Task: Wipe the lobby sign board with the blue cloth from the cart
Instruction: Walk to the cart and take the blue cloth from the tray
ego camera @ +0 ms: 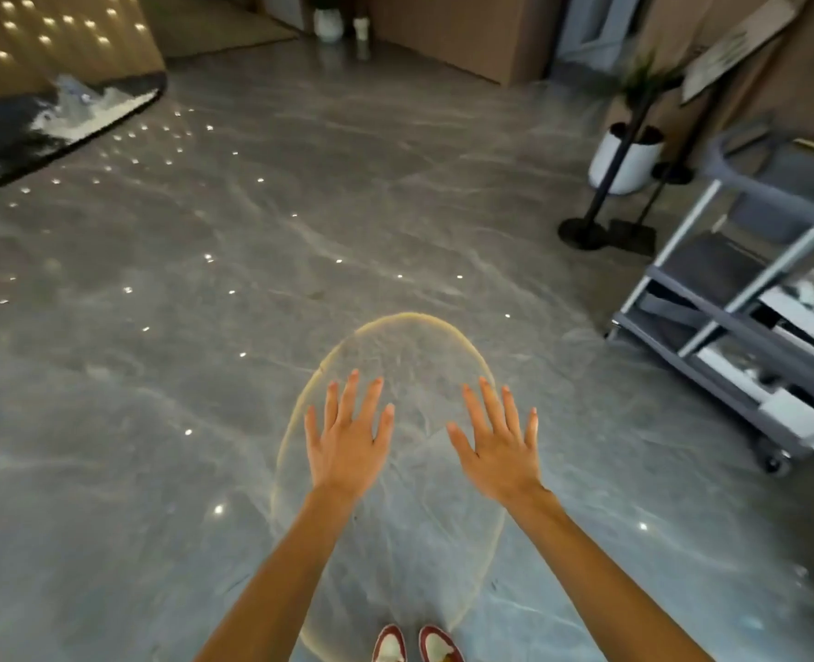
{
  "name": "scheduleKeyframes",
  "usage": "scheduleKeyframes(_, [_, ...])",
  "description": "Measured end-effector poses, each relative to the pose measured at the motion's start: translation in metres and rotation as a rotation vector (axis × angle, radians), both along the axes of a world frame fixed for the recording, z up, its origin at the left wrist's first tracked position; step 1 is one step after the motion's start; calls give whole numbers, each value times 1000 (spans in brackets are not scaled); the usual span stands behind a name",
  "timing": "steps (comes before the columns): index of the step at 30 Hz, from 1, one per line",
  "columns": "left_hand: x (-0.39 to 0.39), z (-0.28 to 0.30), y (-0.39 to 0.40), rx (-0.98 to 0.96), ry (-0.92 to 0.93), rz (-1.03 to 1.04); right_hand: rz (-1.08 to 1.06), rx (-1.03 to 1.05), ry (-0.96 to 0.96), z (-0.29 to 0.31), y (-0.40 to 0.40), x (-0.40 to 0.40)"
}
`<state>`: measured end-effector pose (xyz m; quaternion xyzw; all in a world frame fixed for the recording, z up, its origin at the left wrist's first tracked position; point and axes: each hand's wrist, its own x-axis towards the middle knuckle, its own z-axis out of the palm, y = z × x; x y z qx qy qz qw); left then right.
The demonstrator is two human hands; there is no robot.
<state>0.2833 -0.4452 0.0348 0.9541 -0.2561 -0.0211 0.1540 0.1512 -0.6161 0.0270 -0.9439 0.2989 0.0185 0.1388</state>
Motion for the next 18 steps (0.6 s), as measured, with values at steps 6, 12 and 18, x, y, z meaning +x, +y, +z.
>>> scheduleKeyframes(6, [6, -3, -30, -14, 5, -180, -171, -25, 11, 5, -3, -22])
scheduleKeyframes(12, [-5, 0, -60, -18, 36, -336, -312, -38, -15, 9, -10, -51])
scheduleKeyframes(18, [-31, 3, -104, -24, 11, -467, -447, -44, -32, 14, -28, -94])
